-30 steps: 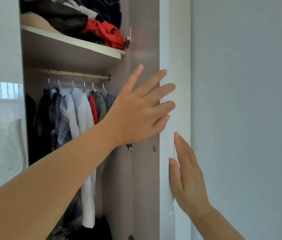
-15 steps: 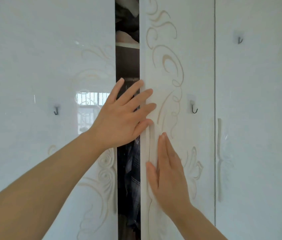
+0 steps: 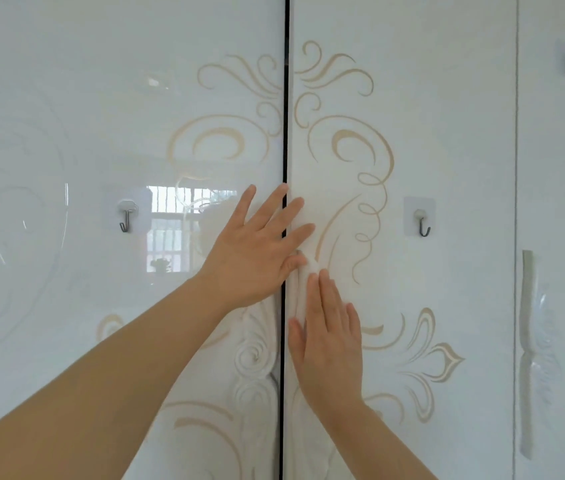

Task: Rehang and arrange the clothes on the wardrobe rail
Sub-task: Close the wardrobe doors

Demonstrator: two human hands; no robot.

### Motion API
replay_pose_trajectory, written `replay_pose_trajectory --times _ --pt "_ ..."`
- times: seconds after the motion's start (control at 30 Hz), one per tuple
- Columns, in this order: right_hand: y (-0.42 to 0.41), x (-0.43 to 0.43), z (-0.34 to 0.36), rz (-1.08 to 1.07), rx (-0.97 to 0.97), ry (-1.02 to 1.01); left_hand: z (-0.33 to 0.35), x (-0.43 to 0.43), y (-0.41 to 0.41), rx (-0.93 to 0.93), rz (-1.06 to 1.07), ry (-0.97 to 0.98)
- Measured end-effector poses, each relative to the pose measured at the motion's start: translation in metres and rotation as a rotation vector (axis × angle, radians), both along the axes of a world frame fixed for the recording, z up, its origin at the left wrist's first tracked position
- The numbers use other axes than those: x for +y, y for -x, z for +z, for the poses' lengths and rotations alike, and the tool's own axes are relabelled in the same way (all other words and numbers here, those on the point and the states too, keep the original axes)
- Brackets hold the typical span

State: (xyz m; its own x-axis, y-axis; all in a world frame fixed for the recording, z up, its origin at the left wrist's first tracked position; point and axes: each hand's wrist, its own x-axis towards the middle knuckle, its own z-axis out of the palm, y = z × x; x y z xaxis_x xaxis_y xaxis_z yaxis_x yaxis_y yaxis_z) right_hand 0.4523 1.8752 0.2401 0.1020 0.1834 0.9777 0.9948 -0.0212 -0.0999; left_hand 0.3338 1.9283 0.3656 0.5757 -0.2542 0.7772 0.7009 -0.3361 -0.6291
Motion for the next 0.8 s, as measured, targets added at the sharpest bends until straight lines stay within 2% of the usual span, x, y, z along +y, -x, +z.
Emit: replay_pose_trajectory --times 0.17,0.33,0.53,0.7,0.8 --pt "-0.004 0.045 -0.001 -0.012 -0.004 -0.012 -0.013 0.037 -0.010 -0.044 -0.075 0.133" --pt "-0.009 0.054 -0.004 0.006 -0.037 -0.067 -0.015 0.049 -0.014 -0.078 -0.177 0.125" --pt "-0.008 0.052 -0.004 0.001 -0.017 -0.061 -0.016 0.052 -0.015 -0.080 -0.201 0.103" --pt "-0.006 0.027 0.001 0.022 0.027 0.157 -0.032 0.032 -0.013 -0.100 -0.042 0.304" --pt "-0.005 -0.002 0.009 0.087 0.064 0.435 -0.062 -0.001 -0.002 -0.106 0.053 0.586"
